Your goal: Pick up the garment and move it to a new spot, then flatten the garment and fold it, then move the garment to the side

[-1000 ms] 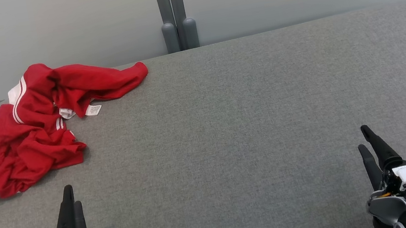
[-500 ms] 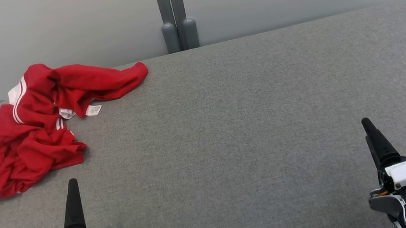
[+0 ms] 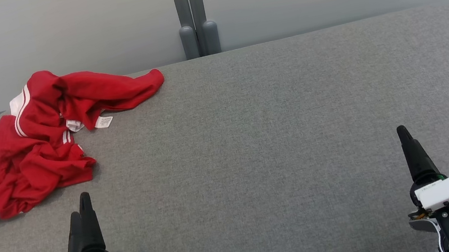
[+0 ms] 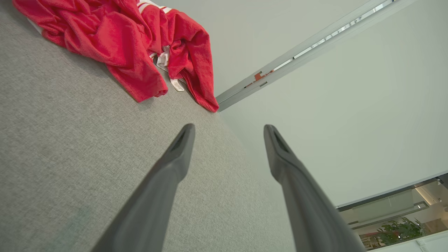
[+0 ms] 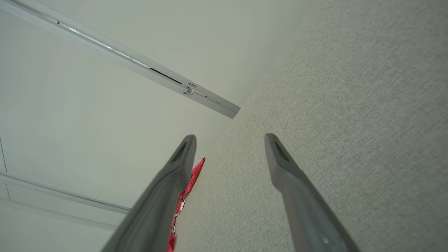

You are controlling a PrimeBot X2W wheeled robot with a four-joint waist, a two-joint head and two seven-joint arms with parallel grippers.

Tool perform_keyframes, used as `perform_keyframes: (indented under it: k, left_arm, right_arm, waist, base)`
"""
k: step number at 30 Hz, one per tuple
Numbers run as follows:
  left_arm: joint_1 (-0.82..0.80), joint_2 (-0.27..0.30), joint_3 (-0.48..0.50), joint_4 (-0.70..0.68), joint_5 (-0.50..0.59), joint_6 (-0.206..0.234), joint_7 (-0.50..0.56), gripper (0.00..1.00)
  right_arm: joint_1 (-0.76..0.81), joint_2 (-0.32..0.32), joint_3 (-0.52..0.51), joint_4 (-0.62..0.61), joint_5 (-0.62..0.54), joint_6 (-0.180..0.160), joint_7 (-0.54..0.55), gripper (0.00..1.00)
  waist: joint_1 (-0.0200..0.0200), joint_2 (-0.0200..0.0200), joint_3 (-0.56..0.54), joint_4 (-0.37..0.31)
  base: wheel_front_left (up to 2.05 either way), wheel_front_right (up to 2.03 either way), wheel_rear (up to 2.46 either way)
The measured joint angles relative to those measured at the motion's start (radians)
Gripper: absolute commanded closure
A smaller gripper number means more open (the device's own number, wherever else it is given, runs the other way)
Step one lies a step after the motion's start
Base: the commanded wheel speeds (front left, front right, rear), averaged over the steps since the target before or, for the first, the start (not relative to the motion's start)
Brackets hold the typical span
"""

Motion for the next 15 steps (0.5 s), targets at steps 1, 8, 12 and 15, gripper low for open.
perform_keyframes:
  k: [1, 8, 12, 15]
  left_arm:
    - [0.002, 0.000, -0.002, -0.001, 0.021, 0.000, -0.004, 0.00]
    - [0.012, 0.001, -0.016, -0.004, 0.174, 0.001, -0.027, 0.00]
    - [0.021, 0.001, -0.021, -0.004, 0.252, 0.001, -0.039, 0.00]
    - [0.026, 0.001, -0.027, -0.005, 0.301, 0.001, -0.049, 0.00]
  right_arm:
    - [0.002, 0.000, 0.000, -0.003, -0.016, 0.000, -0.003, 0.00]
    - [0.006, -0.001, 0.020, -0.017, -0.149, 0.000, -0.025, 0.00]
    - [0.012, -0.001, 0.029, -0.018, -0.221, 0.000, -0.036, 0.00]
    - [0.017, -0.001, 0.033, -0.018, -0.269, 0.000, -0.046, 0.00]
  waist:
    - [0.0000, 0.0000, 0.000, 0.000]
    - [0.0000, 0.0000, -0.001, 0.000]
    - [0.0000, 0.0000, -0.001, 0.000]
    - [0.0000, 0.0000, -0.001, 0.000]
  base:
    - [0.00, 0.00, 0.00]
    - [0.00, 0.00, 0.00]
    - [0.00, 0.00, 0.00]
    - [0.00, 0.00, 0.00]
